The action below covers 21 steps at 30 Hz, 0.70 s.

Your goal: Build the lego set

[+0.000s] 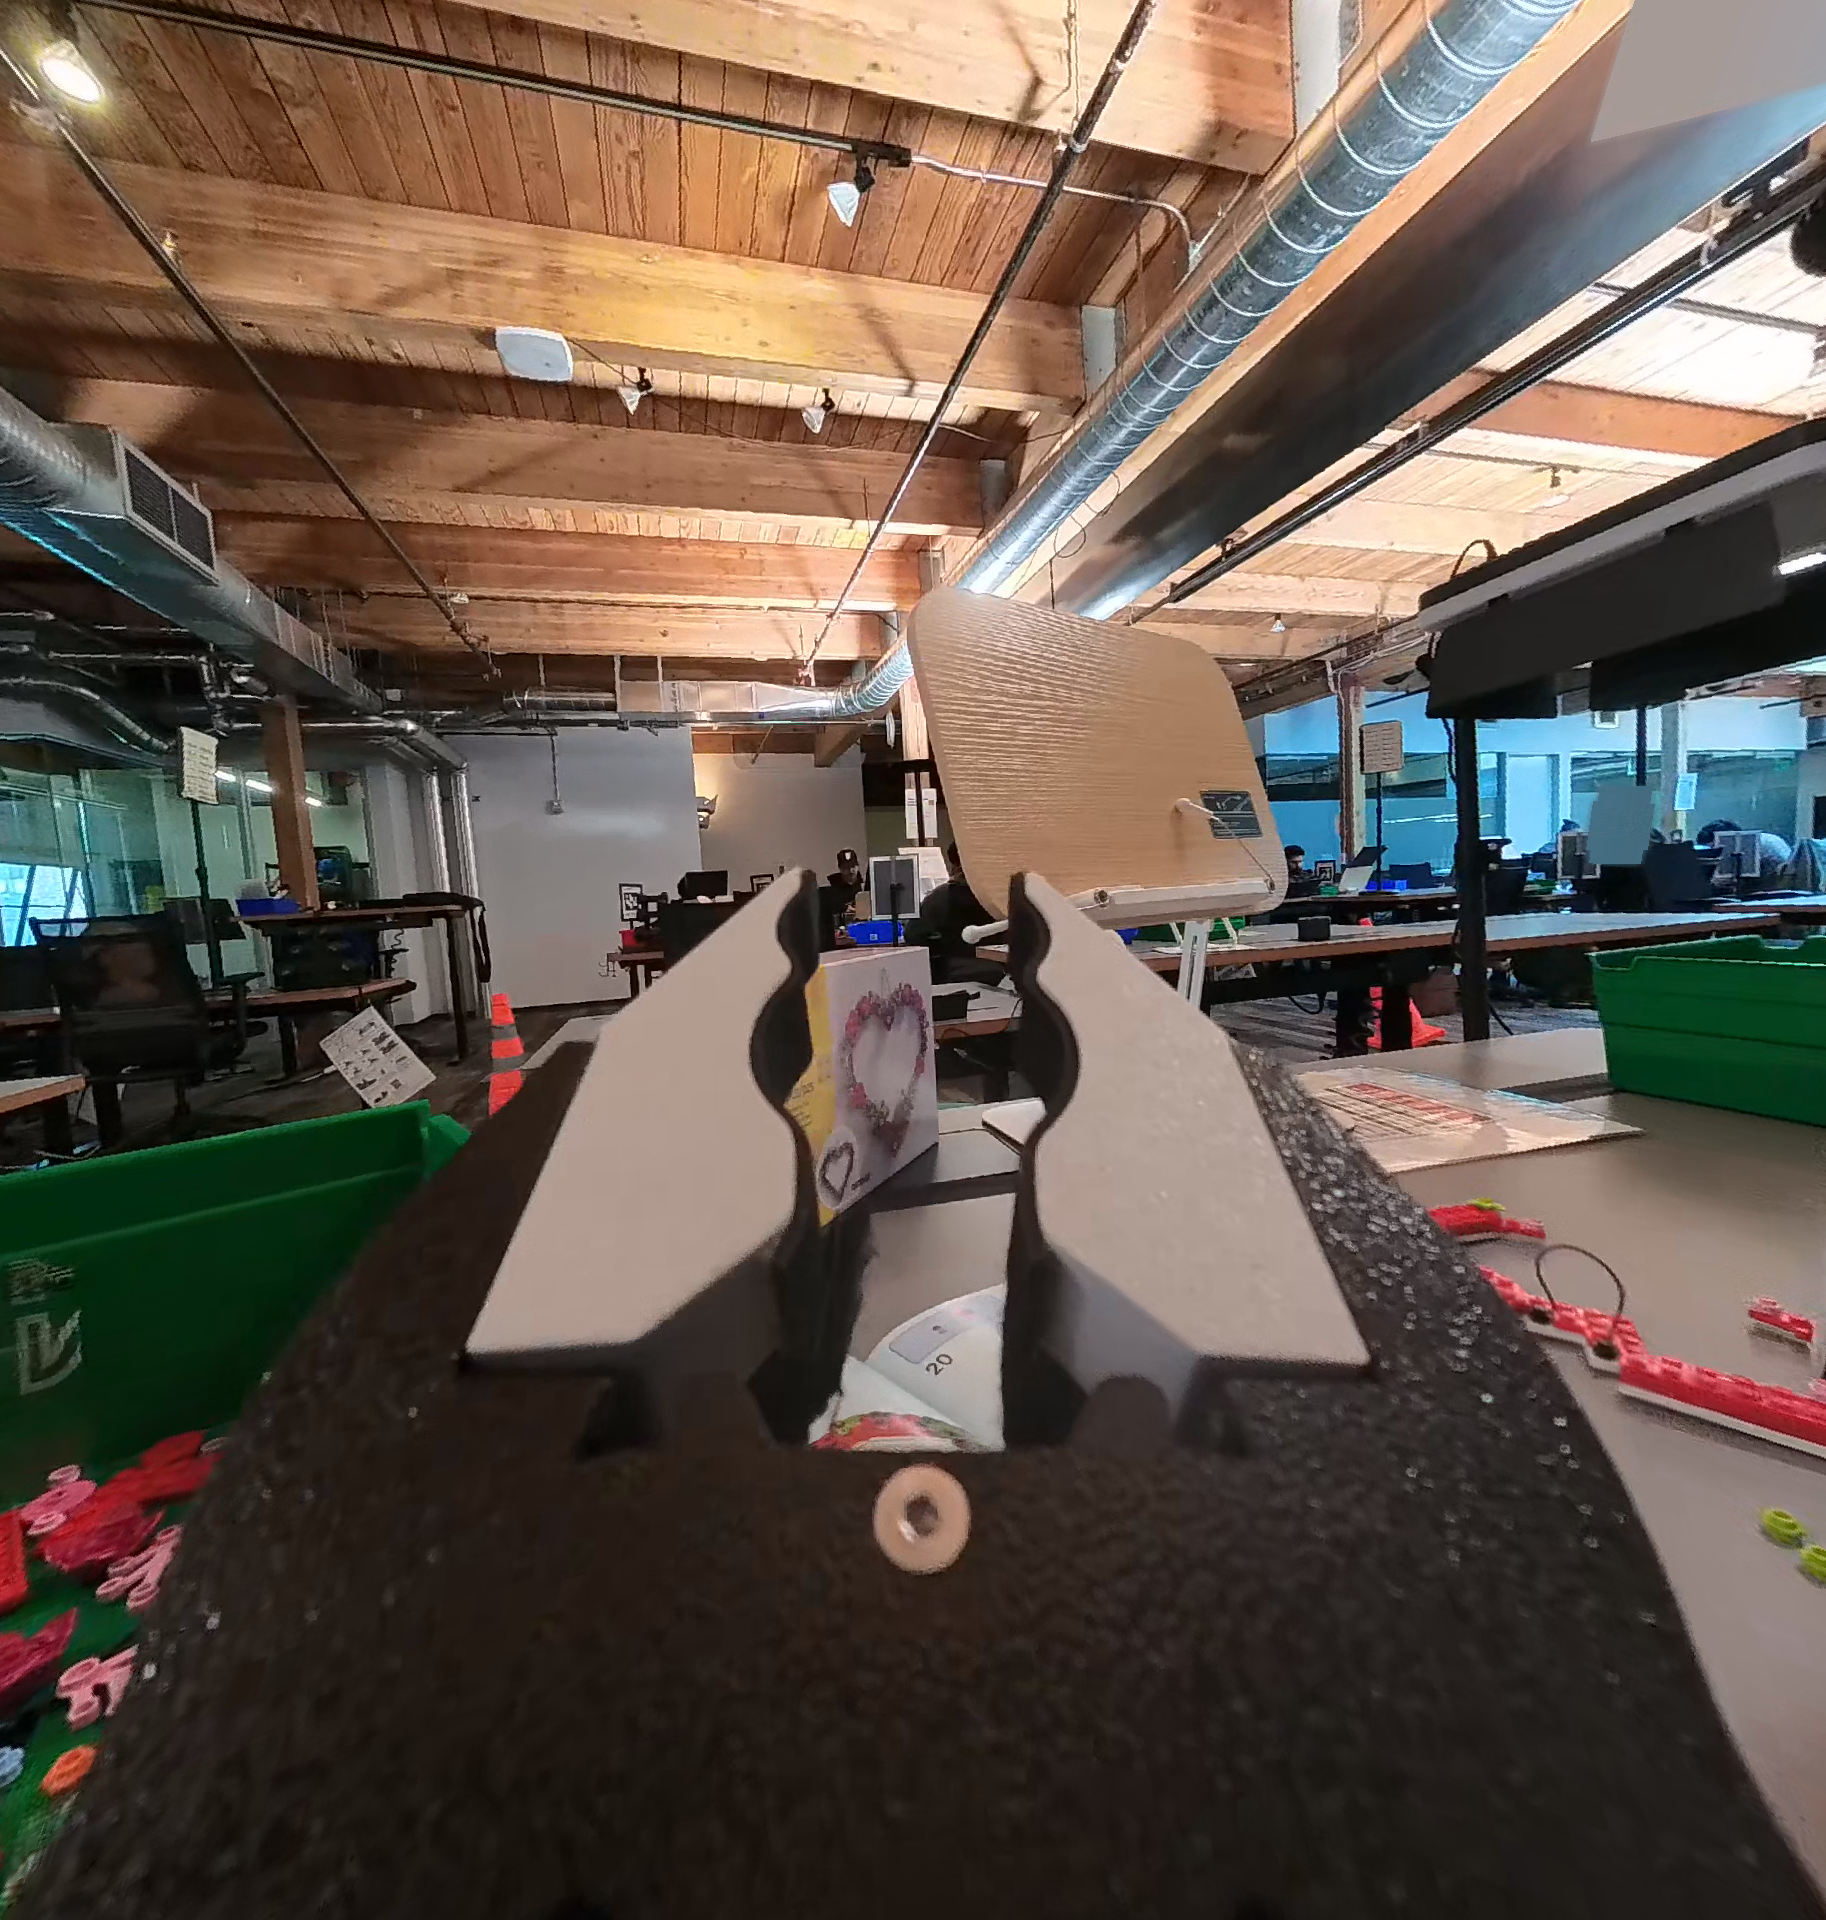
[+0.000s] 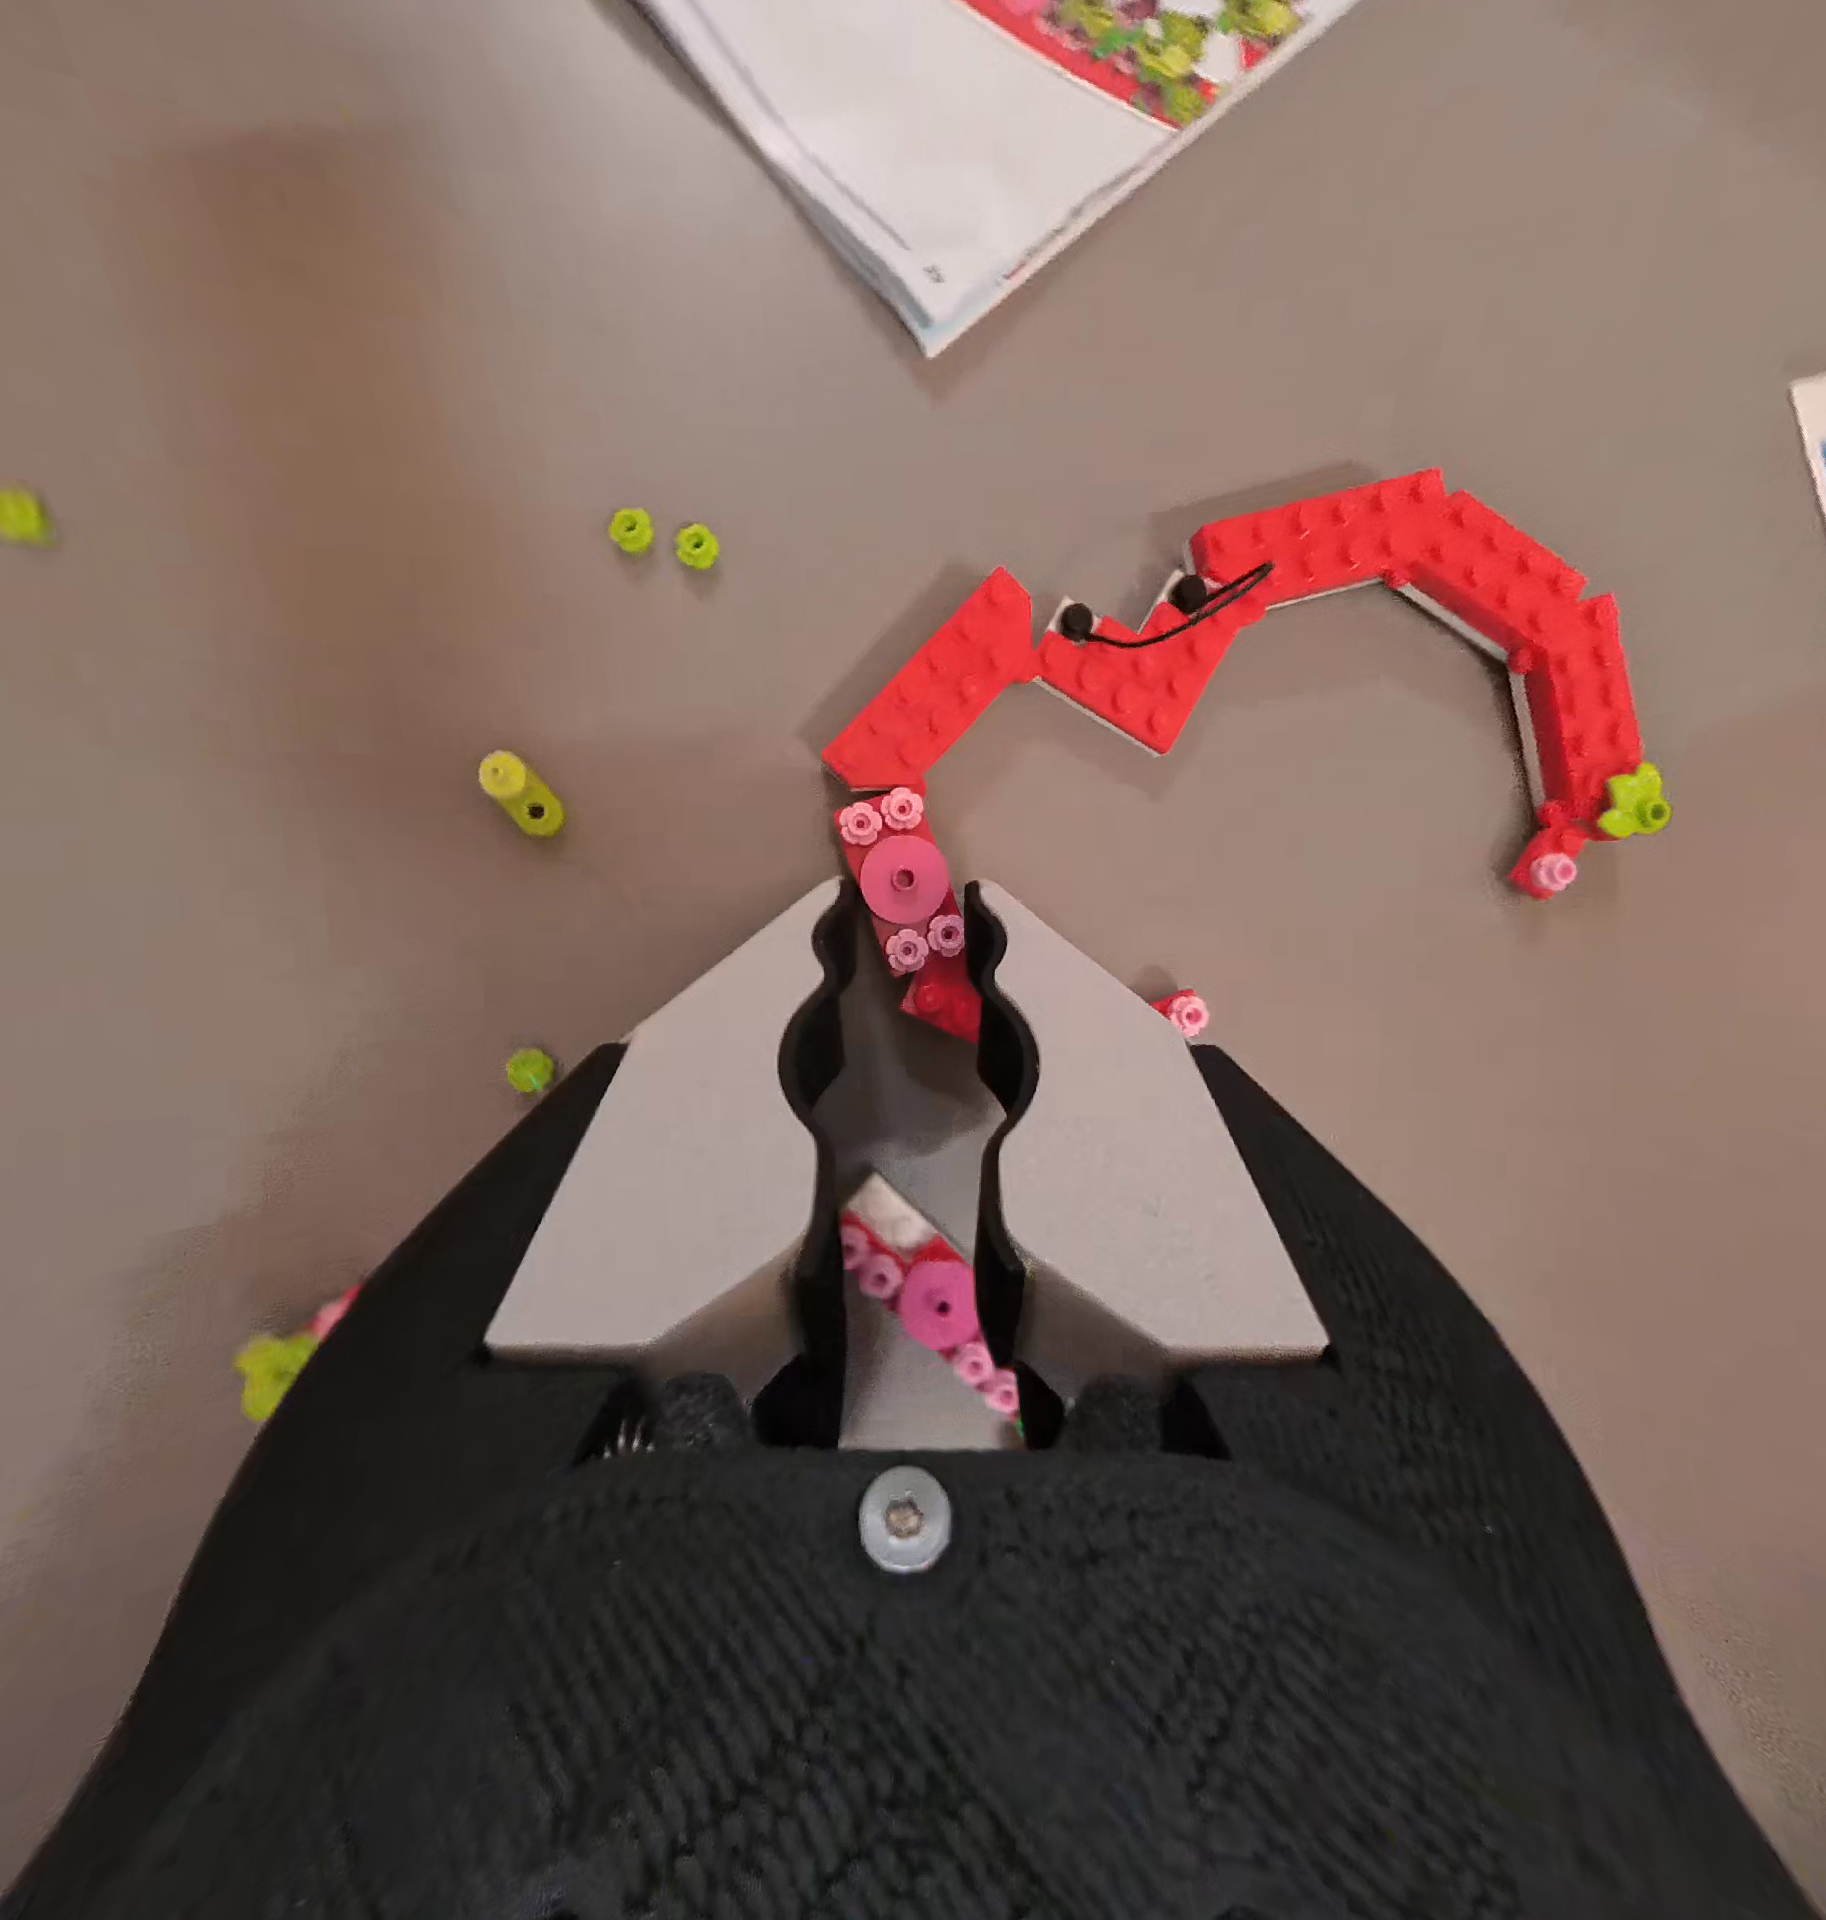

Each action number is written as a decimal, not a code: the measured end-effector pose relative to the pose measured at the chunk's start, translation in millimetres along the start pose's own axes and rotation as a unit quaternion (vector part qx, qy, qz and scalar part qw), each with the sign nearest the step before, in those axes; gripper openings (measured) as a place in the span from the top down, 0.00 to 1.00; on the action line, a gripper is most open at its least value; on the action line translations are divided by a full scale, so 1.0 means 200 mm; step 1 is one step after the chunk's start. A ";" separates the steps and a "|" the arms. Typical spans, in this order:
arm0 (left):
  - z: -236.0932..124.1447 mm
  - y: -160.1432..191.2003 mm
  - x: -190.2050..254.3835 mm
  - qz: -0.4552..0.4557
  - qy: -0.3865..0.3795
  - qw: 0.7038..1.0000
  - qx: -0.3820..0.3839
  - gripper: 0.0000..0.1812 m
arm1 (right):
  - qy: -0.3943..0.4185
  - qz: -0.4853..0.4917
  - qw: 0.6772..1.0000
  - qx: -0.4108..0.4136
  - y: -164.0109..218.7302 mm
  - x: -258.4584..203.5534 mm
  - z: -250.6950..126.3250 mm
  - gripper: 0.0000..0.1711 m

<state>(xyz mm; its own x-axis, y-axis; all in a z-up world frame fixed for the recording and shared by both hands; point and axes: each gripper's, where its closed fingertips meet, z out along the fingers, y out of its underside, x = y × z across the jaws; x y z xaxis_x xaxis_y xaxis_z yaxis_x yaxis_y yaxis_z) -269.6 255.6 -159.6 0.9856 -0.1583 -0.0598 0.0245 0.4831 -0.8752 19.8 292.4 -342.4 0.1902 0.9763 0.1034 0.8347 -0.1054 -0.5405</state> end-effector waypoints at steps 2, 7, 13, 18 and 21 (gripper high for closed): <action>0.00 0.00 0.01 -0.001 0.002 1.000 -0.002 0.82 | 0.013 0.041 0.999 0.007 -0.02 -0.02 0.00 0.90; 0.00 0.01 0.01 -0.001 0.005 1.000 -0.004 0.81 | 0.047 0.050 0.997 0.022 -0.05 -0.06 0.02 0.83; 0.00 0.02 0.01 0.000 0.005 1.000 -0.005 0.81 | 0.072 0.070 0.986 0.129 -0.16 -0.03 -0.17 0.77; 0.00 0.02 0.03 0.001 0.010 1.000 -0.008 0.81 | 0.241 0.101 0.912 0.316 -0.13 0.28 -0.58 0.75; 0.01 0.03 0.05 0.002 0.015 1.000 -0.011 0.81 | 0.385 0.130 0.823 0.398 0.07 0.47 -0.87 0.75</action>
<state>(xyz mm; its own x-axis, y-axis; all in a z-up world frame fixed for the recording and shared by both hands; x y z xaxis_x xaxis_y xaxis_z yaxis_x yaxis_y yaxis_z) -260.0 258.2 -165.2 0.9802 -0.1824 -0.0771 0.0169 0.4648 -0.8852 138.7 349.7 -195.6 0.8349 0.4997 0.2309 0.1704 0.1644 -0.9716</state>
